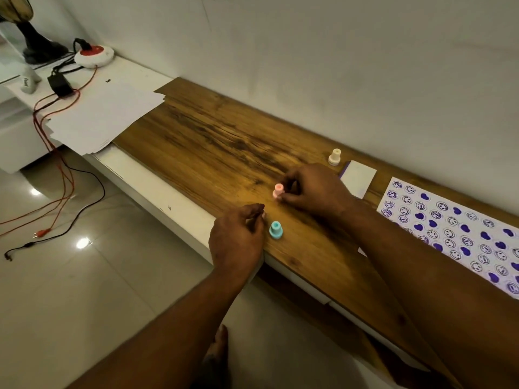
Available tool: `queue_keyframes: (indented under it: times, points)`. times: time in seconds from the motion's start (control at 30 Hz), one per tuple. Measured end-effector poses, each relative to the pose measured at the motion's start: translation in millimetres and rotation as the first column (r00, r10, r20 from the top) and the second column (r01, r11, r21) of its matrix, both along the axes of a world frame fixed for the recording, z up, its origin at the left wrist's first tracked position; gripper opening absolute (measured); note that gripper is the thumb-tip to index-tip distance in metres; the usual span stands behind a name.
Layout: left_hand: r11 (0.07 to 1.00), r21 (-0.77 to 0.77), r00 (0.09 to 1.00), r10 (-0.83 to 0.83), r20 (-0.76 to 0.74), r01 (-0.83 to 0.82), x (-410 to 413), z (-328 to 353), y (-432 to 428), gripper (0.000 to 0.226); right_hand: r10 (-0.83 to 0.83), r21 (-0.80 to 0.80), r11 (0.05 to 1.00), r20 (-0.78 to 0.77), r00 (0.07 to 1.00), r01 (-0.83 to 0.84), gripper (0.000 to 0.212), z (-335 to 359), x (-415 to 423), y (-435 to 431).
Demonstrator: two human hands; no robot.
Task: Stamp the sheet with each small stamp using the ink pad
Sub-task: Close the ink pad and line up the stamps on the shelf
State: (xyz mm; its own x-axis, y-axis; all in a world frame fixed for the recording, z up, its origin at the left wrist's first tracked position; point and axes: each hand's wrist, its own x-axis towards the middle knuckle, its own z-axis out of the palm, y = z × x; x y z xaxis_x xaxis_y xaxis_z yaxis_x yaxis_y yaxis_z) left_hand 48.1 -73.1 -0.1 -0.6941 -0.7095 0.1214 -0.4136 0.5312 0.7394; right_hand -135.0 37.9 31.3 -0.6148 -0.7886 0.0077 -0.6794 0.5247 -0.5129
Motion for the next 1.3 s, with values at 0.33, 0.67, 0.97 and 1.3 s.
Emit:
queue_keyframes:
  times: [0.33, 0.67, 0.97, 1.3]
  points:
    - [0.998, -0.035, 0.998, -0.047, -0.033, 0.045, 2, 2, 2, 0.025, -0.519, -0.082, 0.851, -0.286, 0.806, 0.519, 0.031, -12, -47, 35]
    - [0.992, -0.083, 0.994, -0.104, -0.042, 0.1, 3, 2, 7, 0.025, -0.532, -0.123, 0.845, -0.293, 0.794, 0.521, 0.037, -18, -50, 41]
    - [0.993, -0.07, 0.995, -0.097, -0.023, 0.096, 0, 0, 10, 0.024, -0.032, -0.193, 0.981, -0.141, 0.99, 0.004, 0.043, 28, -22, 47]
    - [0.993, -0.107, 0.999, -0.053, 0.013, 0.054, -6, -2, 16, 0.026, 0.423, 0.052, 0.903, 0.065, 0.904, -0.426, 0.04, 4, 36, 34]
